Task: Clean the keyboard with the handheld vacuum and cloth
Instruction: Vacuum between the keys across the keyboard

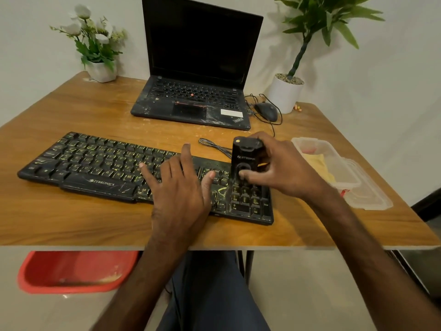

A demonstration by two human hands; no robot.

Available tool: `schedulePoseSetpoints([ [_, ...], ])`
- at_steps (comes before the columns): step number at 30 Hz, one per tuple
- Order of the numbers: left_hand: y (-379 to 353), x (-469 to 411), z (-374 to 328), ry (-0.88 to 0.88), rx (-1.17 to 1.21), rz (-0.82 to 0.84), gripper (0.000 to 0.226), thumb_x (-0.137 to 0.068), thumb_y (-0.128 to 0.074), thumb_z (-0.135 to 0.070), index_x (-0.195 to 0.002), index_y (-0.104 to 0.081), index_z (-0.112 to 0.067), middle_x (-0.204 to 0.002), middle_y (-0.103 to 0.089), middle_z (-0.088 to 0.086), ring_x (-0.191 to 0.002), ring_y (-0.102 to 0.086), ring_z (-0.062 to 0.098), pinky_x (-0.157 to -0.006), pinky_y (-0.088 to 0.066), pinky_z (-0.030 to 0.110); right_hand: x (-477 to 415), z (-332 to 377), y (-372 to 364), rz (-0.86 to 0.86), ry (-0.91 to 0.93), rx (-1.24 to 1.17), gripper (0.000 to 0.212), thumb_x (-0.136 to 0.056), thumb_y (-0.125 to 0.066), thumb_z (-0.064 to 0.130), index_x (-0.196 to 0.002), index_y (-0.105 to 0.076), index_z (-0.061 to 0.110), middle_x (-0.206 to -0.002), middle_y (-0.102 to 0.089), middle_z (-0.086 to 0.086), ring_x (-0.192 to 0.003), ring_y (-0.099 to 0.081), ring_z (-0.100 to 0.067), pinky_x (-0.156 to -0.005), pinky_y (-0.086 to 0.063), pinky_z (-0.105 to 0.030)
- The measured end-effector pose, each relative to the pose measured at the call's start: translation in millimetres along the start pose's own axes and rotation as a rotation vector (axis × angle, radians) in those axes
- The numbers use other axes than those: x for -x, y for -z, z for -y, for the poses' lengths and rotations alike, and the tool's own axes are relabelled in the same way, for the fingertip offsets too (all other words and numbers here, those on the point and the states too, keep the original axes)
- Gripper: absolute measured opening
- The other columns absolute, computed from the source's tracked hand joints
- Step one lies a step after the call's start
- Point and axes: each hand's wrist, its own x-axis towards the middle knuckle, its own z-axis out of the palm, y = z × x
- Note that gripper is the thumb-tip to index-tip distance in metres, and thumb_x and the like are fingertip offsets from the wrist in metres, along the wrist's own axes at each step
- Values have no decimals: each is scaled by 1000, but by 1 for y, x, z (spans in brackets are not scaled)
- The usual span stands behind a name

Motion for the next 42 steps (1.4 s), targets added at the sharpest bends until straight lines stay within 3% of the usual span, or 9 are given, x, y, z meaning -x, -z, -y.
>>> schedulePoseSetpoints([
  [3,1,1,1,0,7,11,76,-102,-12,-56,-151,-29,0,-122,-57,19,-113,-57,34,-107,-27,75,-2,0,0,-81,-8,24,58,-77,-84,29,-125,-53,19,-111,-65,14,-99,-65,-3,-85,-57,-30],
  [8,-1,-2,0,7,15,8,76,-102,-11,-57,-151,-28,-2,-121,-57,18,-112,-57,34,-108,-27,76,27,14,-3,218,51,-148,51,-75,-85,25,-117,-57,17,-104,-70,8,-95,-69,-9,-75,-61,-34],
  [13,0,-1,1,-6,10,17,76,-102,-12,-56,-150,-28,0,-121,-57,20,-112,-57,36,-108,-27,76,8,-4,3,-118,-19,13,55,-77,-84,29,-122,-51,23,-112,-68,8,-99,-66,-3,-82,-60,-33],
  [18,-1,-2,0,8,25,8,76,-101,-11,-57,-151,-26,-2,-122,-57,19,-114,-57,35,-108,-26,76,28,8,0,149,26,-194,53,-75,-86,24,-119,-57,19,-108,-69,7,-99,-68,-10,-77,-60,-32],
  [24,0,-1,1,0,7,25,75,-102,-13,-56,-151,-28,0,-121,-57,19,-113,-57,35,-108,-26,76,9,-18,8,-220,-80,45,53,-78,-82,27,-121,-51,21,-107,-65,12,-99,-67,-9,-84,-59,-33],
  [29,-2,-1,1,5,2,27,75,-102,-13,-56,-151,-27,-2,-124,-57,18,-115,-56,34,-108,-26,76,11,-10,0,36,9,-134,53,-76,-84,25,-120,-56,18,-105,-69,9,-97,-67,-5,-80,-57,-24],
  [33,-1,-1,1,-3,13,27,74,-102,-15,-56,-151,-26,-1,-127,-56,19,-119,-55,35,-109,-24,76,-13,-22,4,-188,-29,197,55,-81,-80,25,-127,-50,18,-113,-69,0,-99,-66,-14,-75,-53,-22],
  [38,-1,-1,0,9,12,19,75,-102,-15,-57,-150,-28,-1,-123,-57,18,-116,-57,34,-109,-26,76,0,-18,2,-39,-2,-181,52,-75,-86,22,-117,-55,20,-106,-69,10,-98,-67,-3,-80,-56,-21],
  [42,-1,-1,1,-11,4,16,80,-102,-10,-61,-149,-30,0,-122,-58,19,-115,-57,35,-108,-27,75,-12,-21,2,-150,-15,87,56,-80,-82,29,-126,-51,21,-111,-67,9,-99,-65,-7,-80,-54,-17],
])
